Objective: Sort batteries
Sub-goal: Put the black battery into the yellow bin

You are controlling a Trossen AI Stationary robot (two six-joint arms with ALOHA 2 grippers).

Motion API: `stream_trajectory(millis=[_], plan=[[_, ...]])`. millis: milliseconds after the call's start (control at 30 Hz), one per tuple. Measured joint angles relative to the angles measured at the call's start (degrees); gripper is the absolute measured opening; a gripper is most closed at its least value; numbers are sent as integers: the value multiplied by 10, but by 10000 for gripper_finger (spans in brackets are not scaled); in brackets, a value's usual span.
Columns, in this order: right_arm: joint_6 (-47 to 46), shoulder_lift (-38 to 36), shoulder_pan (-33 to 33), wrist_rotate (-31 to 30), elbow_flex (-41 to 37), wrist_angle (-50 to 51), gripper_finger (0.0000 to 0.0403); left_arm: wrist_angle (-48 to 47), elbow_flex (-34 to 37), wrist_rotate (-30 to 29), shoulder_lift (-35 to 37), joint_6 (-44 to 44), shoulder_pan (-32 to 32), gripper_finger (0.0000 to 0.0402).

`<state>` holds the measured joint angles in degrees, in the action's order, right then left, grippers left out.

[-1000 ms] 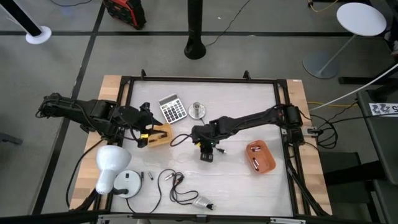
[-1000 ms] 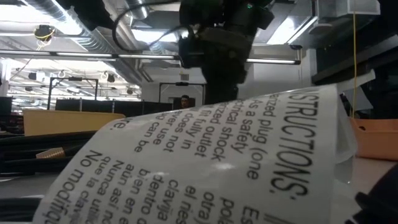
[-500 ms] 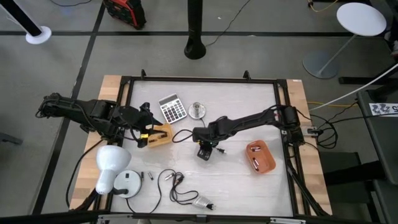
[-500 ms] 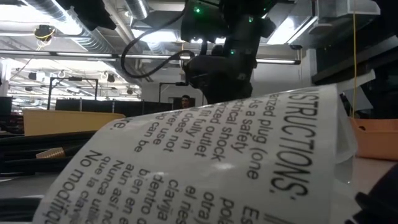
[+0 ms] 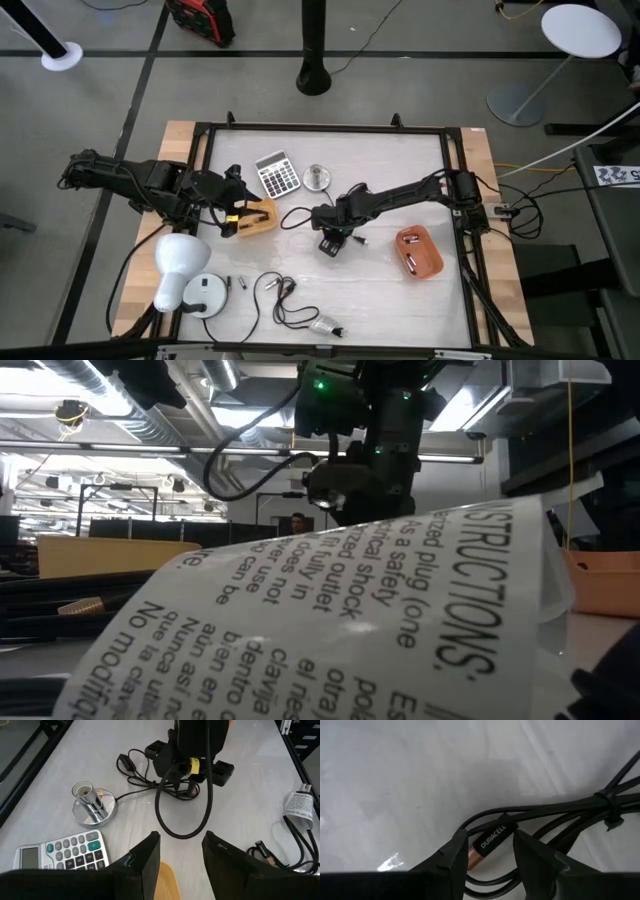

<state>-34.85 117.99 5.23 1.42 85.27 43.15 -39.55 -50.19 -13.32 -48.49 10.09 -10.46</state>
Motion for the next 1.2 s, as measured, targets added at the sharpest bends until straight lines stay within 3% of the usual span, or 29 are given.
stream_trajectory(millis=[233, 567, 933, 1200], plan=[[-11, 4, 0, -24, 0, 16, 148, 0, 0, 0, 0, 0, 0, 136], [-9, 25, 1, -22, 0, 13, 90, -3, 0, 0, 0, 0, 0, 136], [23, 41, 0, -19, -1, 4, 80, -3, 0, 0, 0, 0, 0, 136], [58, 40, 0, -24, 15, 4, 20, -3, 0, 0, 0, 0, 0, 136]])
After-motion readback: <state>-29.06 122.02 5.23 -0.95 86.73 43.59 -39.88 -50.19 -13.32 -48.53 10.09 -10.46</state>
